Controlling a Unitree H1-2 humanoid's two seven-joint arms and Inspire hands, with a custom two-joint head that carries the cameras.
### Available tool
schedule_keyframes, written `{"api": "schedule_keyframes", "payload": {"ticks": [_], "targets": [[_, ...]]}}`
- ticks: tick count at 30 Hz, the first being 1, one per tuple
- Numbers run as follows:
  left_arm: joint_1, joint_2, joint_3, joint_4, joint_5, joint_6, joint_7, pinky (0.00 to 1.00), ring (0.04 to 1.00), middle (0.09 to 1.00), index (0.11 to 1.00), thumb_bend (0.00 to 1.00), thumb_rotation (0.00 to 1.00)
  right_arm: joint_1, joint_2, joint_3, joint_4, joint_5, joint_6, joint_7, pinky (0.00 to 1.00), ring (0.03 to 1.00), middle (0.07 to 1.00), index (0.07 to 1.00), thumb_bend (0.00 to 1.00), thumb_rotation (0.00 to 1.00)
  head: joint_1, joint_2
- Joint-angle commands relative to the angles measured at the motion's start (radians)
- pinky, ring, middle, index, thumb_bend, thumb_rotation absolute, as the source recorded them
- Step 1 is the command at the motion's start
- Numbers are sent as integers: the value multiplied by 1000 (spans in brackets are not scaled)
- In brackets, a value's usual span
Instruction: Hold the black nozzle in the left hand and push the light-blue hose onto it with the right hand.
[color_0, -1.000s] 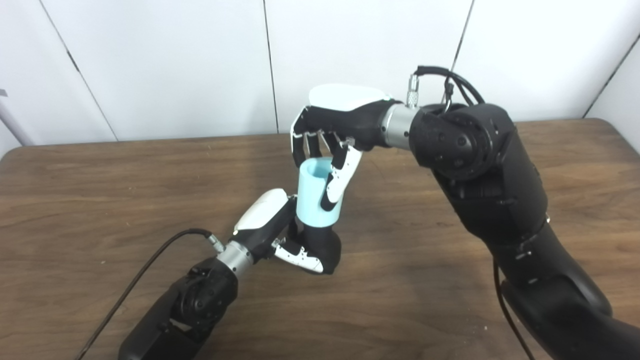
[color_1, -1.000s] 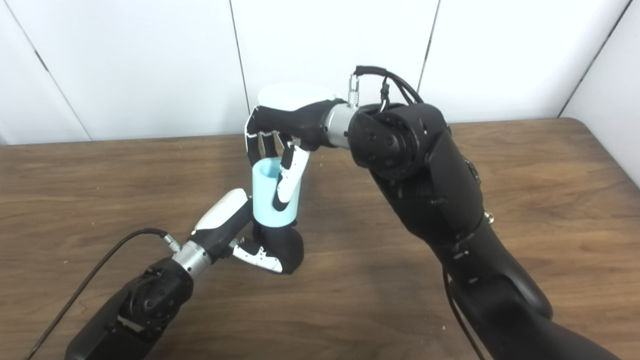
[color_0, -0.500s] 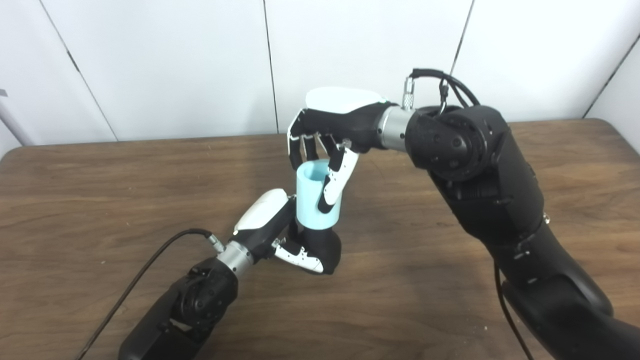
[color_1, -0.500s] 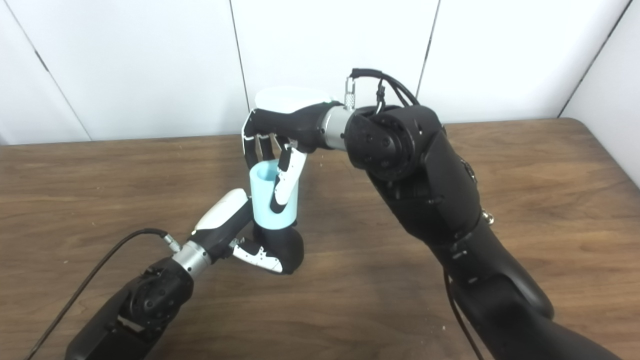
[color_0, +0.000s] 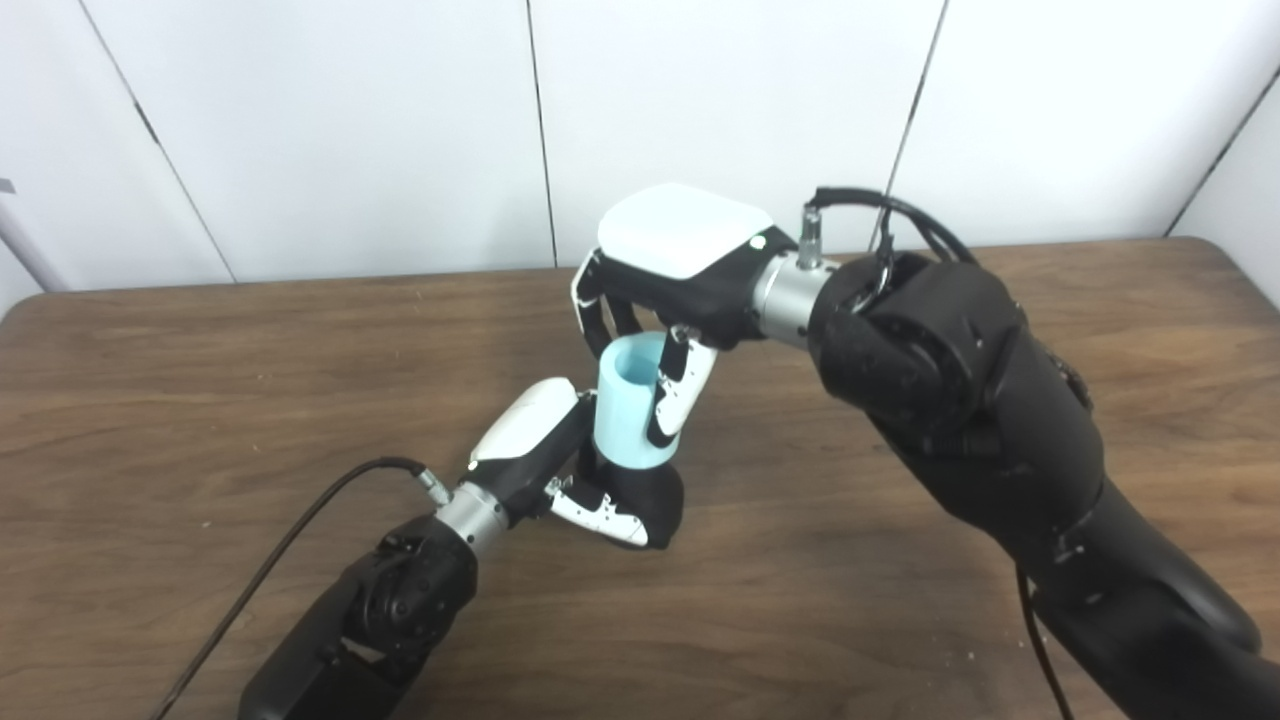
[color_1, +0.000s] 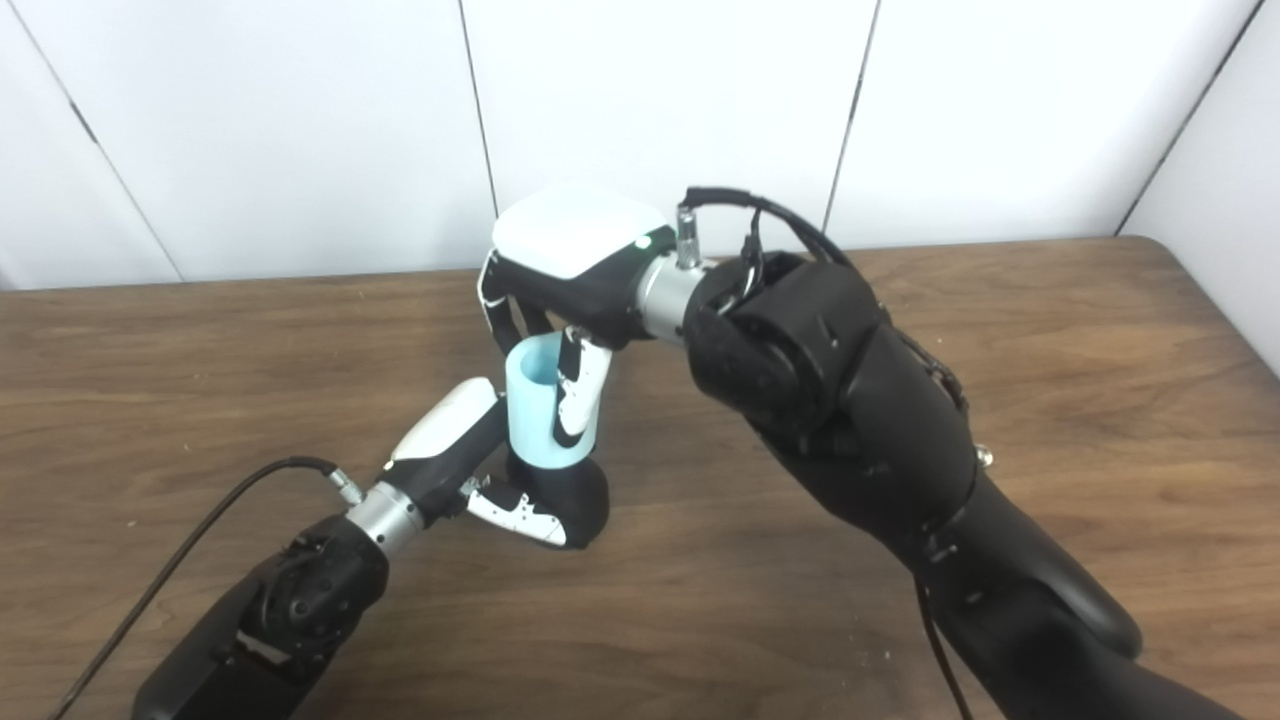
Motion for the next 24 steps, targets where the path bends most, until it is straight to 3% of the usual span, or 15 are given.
{"api": "schedule_keyframes", "payload": {"ticks": [1, 19, 24], "targets": [[89, 35, -66, 76, 75, 107, -135, 258, 318, 372, 474, 514, 88, 6, -9, 11, -21, -65, -49, -29, 52, 135, 438, 474, 530, 0, 0, 1], [88, 38, -66, 71, 72, 110, -140, 267, 320, 374, 474, 515, 88, 61, 38, -1, 37, -102, -74, -12, 58, 142, 397, 474, 525, 0, 0, 4], [87, 37, -68, 71, 75, 113, -142, 266, 320, 374, 474, 515, 88, 72, 51, -2, 66, -93, -77, -33, 61, 145, 433, 476, 530, 0, 2, 7]]}}
